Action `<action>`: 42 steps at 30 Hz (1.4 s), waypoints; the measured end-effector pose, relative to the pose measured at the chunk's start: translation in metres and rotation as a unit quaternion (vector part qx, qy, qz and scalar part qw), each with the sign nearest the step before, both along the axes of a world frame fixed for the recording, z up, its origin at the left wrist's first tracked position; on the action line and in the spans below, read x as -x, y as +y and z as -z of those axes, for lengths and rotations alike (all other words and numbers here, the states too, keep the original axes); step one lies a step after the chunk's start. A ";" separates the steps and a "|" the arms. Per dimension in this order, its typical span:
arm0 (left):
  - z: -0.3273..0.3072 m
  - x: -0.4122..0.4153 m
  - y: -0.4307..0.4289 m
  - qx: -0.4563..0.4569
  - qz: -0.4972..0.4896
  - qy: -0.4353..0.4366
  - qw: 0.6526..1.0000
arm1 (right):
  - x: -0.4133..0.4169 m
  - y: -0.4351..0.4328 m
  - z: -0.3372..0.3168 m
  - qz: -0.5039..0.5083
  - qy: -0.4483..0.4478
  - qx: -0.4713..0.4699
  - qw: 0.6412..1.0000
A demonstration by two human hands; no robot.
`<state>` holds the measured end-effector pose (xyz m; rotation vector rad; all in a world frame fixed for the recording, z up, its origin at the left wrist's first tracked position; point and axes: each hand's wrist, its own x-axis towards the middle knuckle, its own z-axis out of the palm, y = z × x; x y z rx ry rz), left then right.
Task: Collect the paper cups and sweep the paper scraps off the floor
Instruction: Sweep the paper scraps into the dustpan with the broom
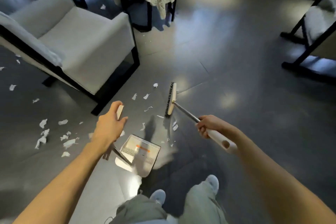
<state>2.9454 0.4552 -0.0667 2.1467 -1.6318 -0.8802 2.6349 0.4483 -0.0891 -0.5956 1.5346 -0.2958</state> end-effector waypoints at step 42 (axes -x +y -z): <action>0.004 0.047 -0.134 0.005 -0.238 -0.018 0.971 | -0.044 -0.256 0.062 -0.585 0.153 -0.016 0.796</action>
